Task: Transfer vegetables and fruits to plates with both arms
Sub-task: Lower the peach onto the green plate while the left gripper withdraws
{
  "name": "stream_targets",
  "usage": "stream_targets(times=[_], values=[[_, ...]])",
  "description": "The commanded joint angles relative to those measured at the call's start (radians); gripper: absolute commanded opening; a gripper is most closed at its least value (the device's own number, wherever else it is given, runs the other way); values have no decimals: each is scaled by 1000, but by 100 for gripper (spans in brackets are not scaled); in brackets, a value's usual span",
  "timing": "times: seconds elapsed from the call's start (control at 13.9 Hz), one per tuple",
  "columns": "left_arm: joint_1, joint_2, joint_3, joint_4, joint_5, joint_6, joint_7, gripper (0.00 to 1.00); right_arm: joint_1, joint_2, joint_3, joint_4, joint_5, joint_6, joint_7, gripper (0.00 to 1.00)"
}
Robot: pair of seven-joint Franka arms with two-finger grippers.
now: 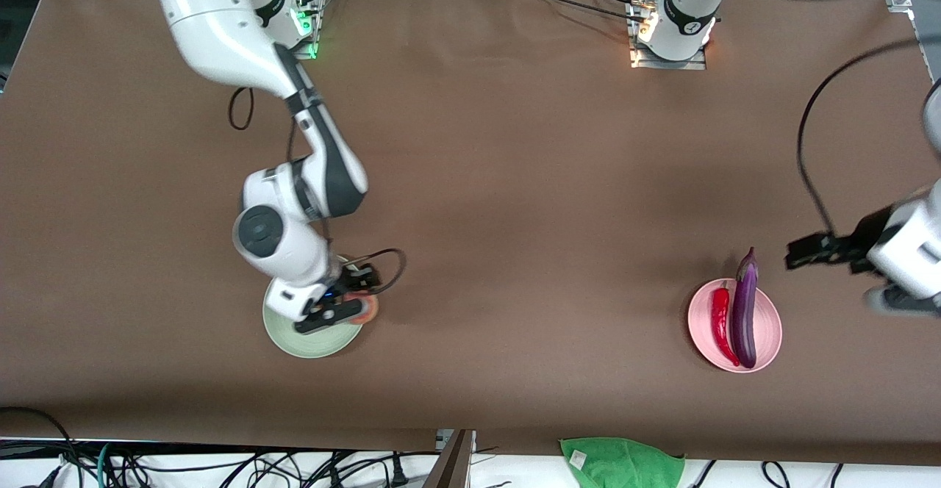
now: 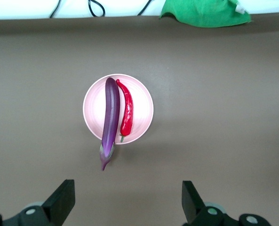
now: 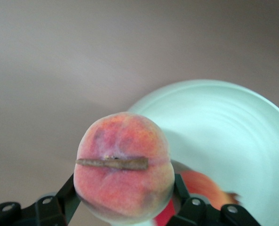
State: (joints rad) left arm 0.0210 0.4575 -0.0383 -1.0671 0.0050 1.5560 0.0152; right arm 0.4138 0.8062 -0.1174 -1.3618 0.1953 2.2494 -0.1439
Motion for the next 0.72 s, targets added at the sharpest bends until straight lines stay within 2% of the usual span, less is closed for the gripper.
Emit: stream_targets(times=[0.0,0.22,0.29,0.36,0.43,0.65], values=[[-10,-172,11,-209,27,16,-9,100,-10,-62,16,-115,13,16,-60,14],[-16,-328,11,-406,16,15,-23,100,-79,-52,22,-118,15,15,-131,22],[-33,-358,11,-463,15,15,-41,100,-85,-51,22,-118,19,12,-132,39],[-35,-379,11,-508,15,19,-53,100,-86,-53,22,-112,19,10,-131,81],[-33,-388,11,-516,13,24,-55,100,-84,-53,24,-111,24,10,-131,100],[-18,-404,11,-545,-26,51,-54,100,-72,-87,24,-82,47,-52,-109,100]])
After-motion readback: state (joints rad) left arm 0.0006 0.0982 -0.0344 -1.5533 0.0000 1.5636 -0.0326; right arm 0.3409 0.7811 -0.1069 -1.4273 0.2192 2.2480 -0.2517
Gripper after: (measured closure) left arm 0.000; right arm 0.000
